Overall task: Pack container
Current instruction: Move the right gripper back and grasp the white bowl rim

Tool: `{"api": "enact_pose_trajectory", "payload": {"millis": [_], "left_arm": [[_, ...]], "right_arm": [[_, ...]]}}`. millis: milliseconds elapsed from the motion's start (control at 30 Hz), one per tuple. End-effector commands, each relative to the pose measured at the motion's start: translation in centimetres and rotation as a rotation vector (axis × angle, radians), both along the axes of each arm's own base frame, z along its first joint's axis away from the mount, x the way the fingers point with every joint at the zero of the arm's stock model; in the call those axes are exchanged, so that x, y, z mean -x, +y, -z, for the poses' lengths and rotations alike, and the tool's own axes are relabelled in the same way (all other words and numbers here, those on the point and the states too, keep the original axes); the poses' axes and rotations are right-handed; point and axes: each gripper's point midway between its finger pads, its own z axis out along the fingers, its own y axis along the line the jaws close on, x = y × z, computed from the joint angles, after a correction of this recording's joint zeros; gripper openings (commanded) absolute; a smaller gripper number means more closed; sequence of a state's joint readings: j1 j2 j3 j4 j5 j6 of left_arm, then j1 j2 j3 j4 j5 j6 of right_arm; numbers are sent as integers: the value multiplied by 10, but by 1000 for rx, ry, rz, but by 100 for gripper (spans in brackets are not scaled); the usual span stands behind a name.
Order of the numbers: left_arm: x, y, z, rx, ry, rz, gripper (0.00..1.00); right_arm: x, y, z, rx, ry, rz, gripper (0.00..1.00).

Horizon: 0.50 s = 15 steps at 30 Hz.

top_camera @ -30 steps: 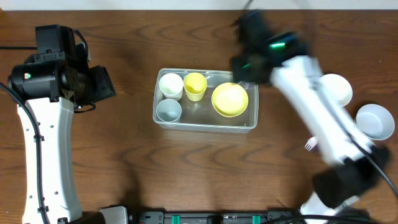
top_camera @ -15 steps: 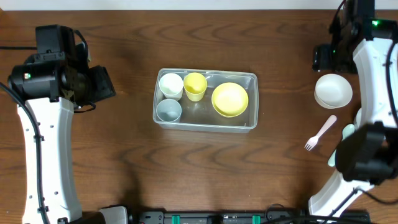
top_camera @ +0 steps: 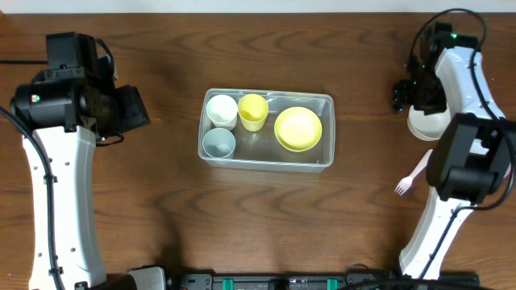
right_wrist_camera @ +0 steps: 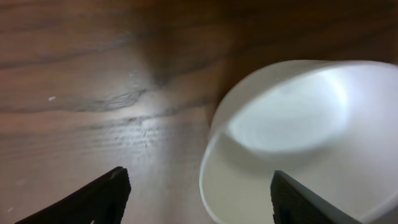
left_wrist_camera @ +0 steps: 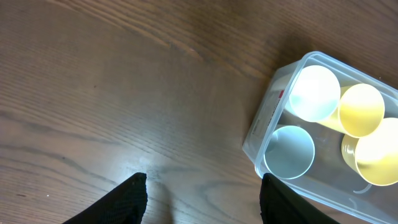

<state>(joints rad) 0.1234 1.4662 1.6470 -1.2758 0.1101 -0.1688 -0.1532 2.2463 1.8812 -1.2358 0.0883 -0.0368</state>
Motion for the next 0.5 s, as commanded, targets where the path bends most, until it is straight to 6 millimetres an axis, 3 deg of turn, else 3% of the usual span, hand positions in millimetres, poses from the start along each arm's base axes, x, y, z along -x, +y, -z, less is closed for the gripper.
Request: {"api": "enact_pose_trajectory", "payload": {"millis": [0, 133, 467], "left_arm": [[1, 0, 2, 13, 9, -5, 59], [1, 0, 2, 13, 9, -5, 59], [1, -1, 2, 13, 9, -5, 59]], "right_arm": [[5, -5, 20, 8, 52, -7, 70], [9, -5, 33, 3, 87, -5, 53], [8, -11, 33, 36, 84, 30, 10]]}}
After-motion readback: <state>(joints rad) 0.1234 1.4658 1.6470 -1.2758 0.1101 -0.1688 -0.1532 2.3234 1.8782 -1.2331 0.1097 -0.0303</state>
